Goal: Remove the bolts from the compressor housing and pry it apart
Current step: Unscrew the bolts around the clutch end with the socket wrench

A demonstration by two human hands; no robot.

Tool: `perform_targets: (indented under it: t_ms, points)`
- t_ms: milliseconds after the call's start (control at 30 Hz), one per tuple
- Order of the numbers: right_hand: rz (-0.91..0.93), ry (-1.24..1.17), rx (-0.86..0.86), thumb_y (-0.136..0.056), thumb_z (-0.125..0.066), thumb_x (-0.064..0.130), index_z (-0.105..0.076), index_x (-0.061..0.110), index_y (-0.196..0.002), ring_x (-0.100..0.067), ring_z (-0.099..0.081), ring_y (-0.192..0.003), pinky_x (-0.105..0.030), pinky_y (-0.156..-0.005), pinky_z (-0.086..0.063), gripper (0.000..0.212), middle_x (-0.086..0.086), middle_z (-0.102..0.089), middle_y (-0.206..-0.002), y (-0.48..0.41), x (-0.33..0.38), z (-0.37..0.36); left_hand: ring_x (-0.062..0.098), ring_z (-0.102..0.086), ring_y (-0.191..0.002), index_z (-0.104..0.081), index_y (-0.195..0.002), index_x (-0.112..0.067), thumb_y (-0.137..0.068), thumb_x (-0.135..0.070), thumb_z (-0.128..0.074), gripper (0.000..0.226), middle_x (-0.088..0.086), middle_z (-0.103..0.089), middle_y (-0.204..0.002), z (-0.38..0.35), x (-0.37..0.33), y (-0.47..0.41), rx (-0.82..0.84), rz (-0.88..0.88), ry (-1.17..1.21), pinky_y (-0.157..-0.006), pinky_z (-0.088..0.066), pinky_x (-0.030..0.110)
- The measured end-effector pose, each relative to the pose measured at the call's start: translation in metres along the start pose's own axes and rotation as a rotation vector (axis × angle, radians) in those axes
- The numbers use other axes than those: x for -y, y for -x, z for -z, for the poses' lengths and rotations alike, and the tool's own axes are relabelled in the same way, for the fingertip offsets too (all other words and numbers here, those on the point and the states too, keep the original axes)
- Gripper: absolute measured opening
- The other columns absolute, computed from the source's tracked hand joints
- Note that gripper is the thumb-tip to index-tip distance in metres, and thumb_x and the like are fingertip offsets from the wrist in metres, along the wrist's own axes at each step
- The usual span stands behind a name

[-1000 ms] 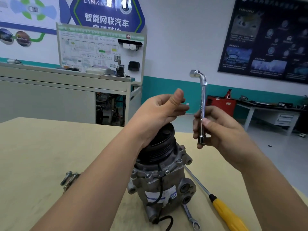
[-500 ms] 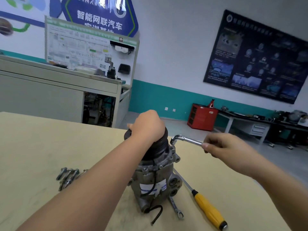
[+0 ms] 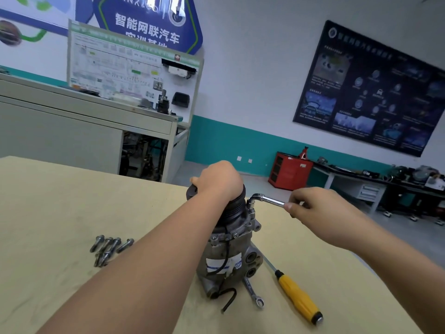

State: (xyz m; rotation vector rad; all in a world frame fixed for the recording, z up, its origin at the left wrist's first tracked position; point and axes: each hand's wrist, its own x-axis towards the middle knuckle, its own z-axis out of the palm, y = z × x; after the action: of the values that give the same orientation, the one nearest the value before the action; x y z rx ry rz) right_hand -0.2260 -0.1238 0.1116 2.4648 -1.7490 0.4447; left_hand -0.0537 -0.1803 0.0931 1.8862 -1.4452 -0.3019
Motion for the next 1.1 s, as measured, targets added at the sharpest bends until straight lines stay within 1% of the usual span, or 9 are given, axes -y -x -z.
perform_targets:
  t_ms: [200,300,400,533,667,800,867,1000,1100]
  points:
    - [-0.029,0.079,-0.026,-0.098,-0.043,0.036,-0.054,0.024,-0.082,-0.01,-0.052,-0.072,-0.024,-0.055,-0.039,0.023,0.002,-0.059,-0.083,0.001,0.011,0.001,0.028,-0.046,-0.091,-0.05,-0.088,-0.01,-0.095,-0.019,-0.04,0.015,0.009,-0.053,-0.094,-0.001,-0.001,-0.002,0.004,-0.022,-0.007,-0.099,-0.03,0.045]
    - [-0.03,0.083,0.003,-0.099,-0.041,0.034,-0.06,0.018,-0.09,-0.014,-0.054,-0.076,-0.028,-0.061,-0.042,0.026,-0.001,-0.062,-0.087,0.002,0.016,-0.001,0.028,-0.045,-0.092,-0.05,-0.09,-0.011,-0.095,-0.024,-0.039,0.018,0.008,-0.052,-0.095,-0.002,0.0,-0.003,0.008,-0.029,-0.01,-0.098,-0.031,0.044]
    - [-0.037,0.081,0.006,-0.1,-0.04,0.033,-0.065,0.017,-0.099,-0.018,-0.057,-0.082,-0.033,-0.068,-0.046,0.029,-0.003,-0.065,-0.094,0.003,0.019,0.002,0.028,-0.044,-0.092,-0.049,-0.088,-0.011,-0.094,-0.02,-0.038,0.015,0.009,-0.051,-0.095,-0.002,0.0,-0.003,0.008,-0.026,-0.022,-0.096,-0.03,0.044]
    - [-0.031,0.123,0.006,-0.1,-0.039,0.031,-0.065,0.018,-0.105,-0.019,-0.057,-0.084,-0.03,-0.066,-0.045,0.029,-0.004,-0.065,-0.1,0.006,0.024,0.005,0.028,-0.043,-0.091,-0.048,-0.088,-0.011,-0.094,-0.018,-0.038,0.014,0.009,-0.049,-0.092,-0.002,-0.001,-0.002,0.008,-0.023,-0.031,-0.097,-0.029,0.044]
    - [-0.035,0.192,0.024,-0.101,-0.037,0.03,-0.063,0.017,-0.103,-0.021,-0.058,-0.085,-0.035,-0.072,-0.05,0.03,-0.005,-0.064,-0.097,0.007,0.028,0.006,0.027,-0.042,-0.09,-0.048,-0.088,-0.011,-0.094,-0.018,-0.038,0.014,0.008,-0.049,-0.091,-0.003,0.0,-0.002,-0.001,-0.038,-0.035,-0.097,-0.028,0.045]
    - [-0.03,0.288,0.059,-0.102,-0.034,0.028,-0.056,0.018,-0.095,-0.02,-0.056,-0.081,-0.031,-0.062,-0.044,0.025,-0.005,-0.06,-0.091,0.005,0.029,0.007,0.028,-0.041,-0.091,-0.049,-0.09,-0.01,-0.093,-0.013,-0.039,0.011,0.009,-0.049,-0.093,-0.002,0.0,-0.001,0.001,-0.04,-0.042,-0.1,-0.028,0.046]
    - [-0.027,0.313,0.074,-0.102,-0.033,0.028,-0.052,0.018,-0.09,-0.021,-0.056,-0.081,-0.032,-0.063,-0.044,0.024,-0.005,-0.058,-0.09,0.005,0.029,0.009,0.028,-0.041,-0.091,-0.049,-0.09,-0.01,-0.093,-0.011,-0.039,0.011,0.009,-0.05,-0.093,-0.002,0.0,-0.002,0.0,-0.044,-0.04,-0.1,-0.028,0.045]
    - [-0.029,0.301,0.125,-0.103,-0.033,0.028,-0.052,0.018,-0.094,-0.018,-0.055,-0.079,-0.028,-0.063,-0.042,0.024,-0.004,-0.06,-0.091,0.007,0.03,0.009,0.027,-0.042,-0.092,-0.05,-0.092,-0.011,-0.092,-0.011,-0.039,0.01,0.009,-0.051,-0.094,-0.003,0.001,-0.003,-0.006,-0.046,-0.033,-0.099,-0.028,0.045]
    - [-0.022,0.318,0.124,-0.103,-0.032,0.027,-0.053,0.018,-0.095,-0.015,-0.053,-0.074,-0.025,-0.058,-0.039,0.025,-0.004,-0.06,-0.088,0.009,0.03,0.006,0.027,-0.042,-0.091,-0.049,-0.092,-0.011,-0.093,-0.012,-0.039,0.01,0.009,-0.05,-0.093,-0.003,0.0,-0.003,-0.01,-0.041,-0.027,-0.1,-0.027,0.045]
